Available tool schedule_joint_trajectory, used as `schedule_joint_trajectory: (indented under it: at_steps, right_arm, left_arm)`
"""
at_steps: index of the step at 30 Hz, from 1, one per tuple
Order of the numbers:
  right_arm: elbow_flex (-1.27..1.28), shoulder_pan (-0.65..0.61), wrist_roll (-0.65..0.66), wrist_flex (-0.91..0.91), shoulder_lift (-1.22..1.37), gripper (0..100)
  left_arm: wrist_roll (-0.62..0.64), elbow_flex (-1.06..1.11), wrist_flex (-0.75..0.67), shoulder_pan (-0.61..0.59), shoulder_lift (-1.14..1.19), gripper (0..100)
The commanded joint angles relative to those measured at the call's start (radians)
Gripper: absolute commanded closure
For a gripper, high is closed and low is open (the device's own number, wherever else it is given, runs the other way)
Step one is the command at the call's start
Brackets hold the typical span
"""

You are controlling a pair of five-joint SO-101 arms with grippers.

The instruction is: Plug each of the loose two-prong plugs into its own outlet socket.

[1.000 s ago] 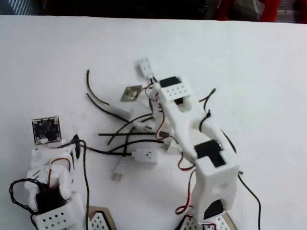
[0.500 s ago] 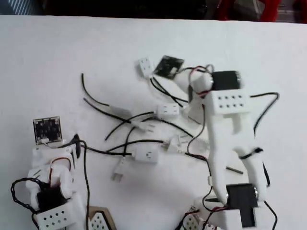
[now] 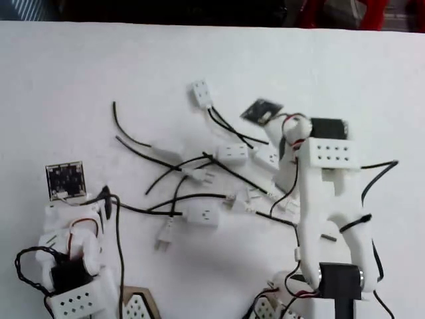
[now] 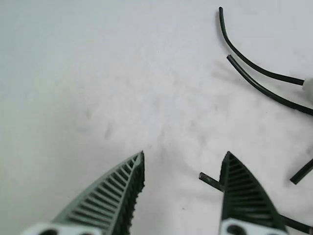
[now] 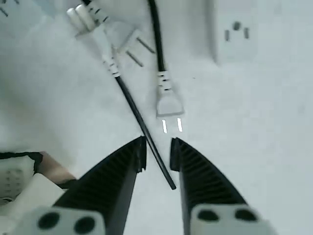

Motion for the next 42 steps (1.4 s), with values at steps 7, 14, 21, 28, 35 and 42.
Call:
schedule_joint_trajectory:
  at_steps: [7, 14, 21, 28, 35, 42]
  right_arm:
    - [0.281, -0.047, 0.126, -0.254, -0.035, 89.4]
    - [0.39, -0.038, 0.133, -0.429, -0.033, 89.3]
    - [0.391, -0.035, 0.133, -0.484, -0.031, 89.3]
    - [0.39, -0.015, 0.133, -0.484, -0.033, 89.3]
    - [0.374, 0.036, 0.135, -0.535, -0.027, 89.2]
    - [0.37, 0.025, 0.135, -0.552, 0.124, 89.2]
  left_arm:
    - [0.006, -0.011, -0.023, -0.007, -0.01, 74]
    - [0.006, -0.011, -0.021, -0.007, -0.01, 74]
    - [0.006, -0.011, -0.02, -0.007, -0.01, 74]
    - [0.006, -0.011, -0.02, -0.007, -0.01, 74]
    - [0.006, -0.011, -0.02, -0.008, -0.01, 74]
    - [0.006, -0.011, -0.021, -0.008, -0.01, 74]
